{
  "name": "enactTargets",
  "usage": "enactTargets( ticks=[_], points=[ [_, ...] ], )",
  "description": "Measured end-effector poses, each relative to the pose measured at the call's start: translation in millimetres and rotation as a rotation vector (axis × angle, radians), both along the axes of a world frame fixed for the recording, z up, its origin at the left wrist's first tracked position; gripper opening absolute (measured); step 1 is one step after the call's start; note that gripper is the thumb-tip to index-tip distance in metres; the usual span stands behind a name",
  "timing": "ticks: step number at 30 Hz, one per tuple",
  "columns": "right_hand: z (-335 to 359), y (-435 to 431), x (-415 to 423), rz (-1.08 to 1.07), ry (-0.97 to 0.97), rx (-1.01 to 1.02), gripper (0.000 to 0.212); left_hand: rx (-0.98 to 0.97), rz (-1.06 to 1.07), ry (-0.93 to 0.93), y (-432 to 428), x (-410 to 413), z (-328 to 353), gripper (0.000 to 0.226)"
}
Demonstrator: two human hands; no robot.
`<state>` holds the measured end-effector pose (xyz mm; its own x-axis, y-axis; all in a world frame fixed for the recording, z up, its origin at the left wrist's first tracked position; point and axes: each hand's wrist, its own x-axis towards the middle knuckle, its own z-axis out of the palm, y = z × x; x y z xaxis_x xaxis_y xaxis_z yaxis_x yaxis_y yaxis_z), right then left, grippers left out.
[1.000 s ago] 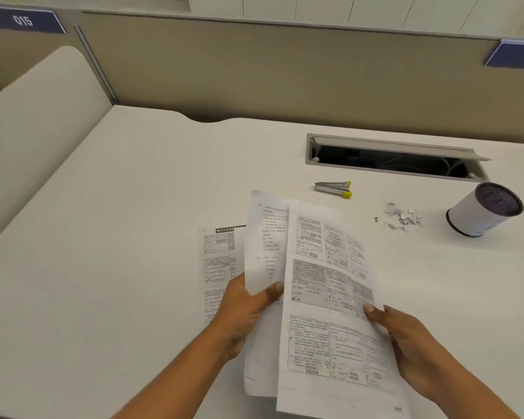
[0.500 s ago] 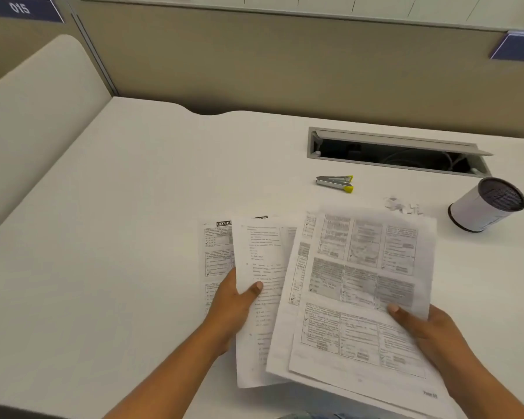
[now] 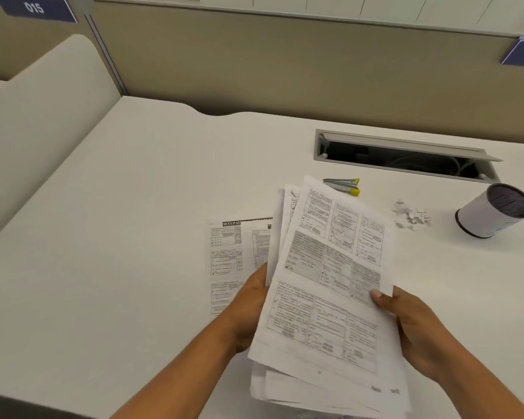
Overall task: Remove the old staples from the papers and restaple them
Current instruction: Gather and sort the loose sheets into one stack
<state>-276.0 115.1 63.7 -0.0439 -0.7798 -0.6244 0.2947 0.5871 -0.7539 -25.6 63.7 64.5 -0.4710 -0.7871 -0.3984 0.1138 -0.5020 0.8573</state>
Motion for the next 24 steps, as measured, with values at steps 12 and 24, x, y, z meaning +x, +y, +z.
enactTargets(
  ticks=[12,24],
  points=[
    [-2,8,-2,0.000,0.038,-0.063,0.033,-0.041,0.047,-0.146,-9,-2,-8,0.031],
    [-1,12,-11,-0.227,0.066,-0.065,0.028,-0.519,0.110,-1.087,-78,27,-52,0.055]
  ],
)
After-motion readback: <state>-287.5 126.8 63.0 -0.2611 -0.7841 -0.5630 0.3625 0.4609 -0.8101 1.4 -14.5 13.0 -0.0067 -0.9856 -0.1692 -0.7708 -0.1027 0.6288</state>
